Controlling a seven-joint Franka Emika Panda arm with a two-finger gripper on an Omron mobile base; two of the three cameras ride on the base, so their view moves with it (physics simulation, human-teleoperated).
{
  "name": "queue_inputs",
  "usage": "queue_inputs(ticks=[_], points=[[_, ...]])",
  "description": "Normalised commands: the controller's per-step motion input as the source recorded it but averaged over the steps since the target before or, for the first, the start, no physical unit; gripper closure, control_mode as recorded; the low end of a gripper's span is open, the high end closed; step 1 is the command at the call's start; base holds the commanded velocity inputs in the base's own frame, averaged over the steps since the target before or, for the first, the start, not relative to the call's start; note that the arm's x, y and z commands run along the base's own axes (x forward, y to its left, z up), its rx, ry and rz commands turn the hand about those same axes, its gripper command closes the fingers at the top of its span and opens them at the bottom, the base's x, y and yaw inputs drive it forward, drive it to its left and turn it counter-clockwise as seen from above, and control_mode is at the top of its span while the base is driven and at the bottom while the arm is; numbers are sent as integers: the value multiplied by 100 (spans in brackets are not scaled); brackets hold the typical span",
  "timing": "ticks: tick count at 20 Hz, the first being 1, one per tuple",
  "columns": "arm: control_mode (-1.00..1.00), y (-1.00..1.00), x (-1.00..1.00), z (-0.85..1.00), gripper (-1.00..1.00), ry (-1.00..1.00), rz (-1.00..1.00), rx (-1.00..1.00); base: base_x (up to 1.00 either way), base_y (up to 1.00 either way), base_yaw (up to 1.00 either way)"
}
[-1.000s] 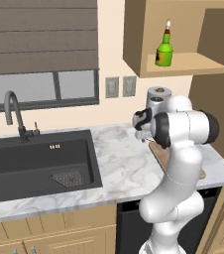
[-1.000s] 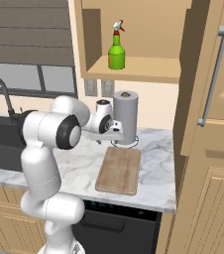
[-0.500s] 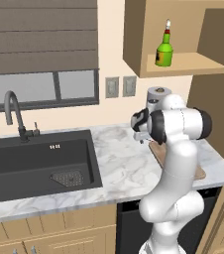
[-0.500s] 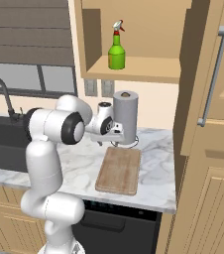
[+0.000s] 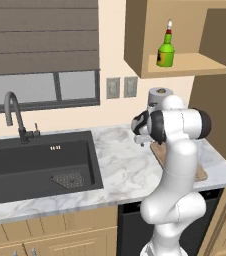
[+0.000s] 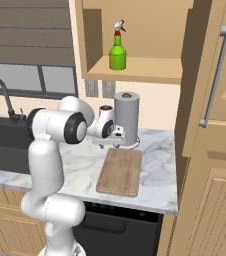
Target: Move the cutting board and knife to the sink. Then move spray from the cabinet to the counter.
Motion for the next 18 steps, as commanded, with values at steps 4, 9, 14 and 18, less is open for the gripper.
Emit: queue_inputs(ticks=[4,9,14,18], points=[[-100,0,11,-15,-100,0,0,0,0,0,0],[-100,0,1,-6,-100,0,0,0,0,0,0],[-100,0,0,-2,-100,0,0,0,0,0,0],[-100,0,-2,0,-100,0,0,0,0,0,0]])
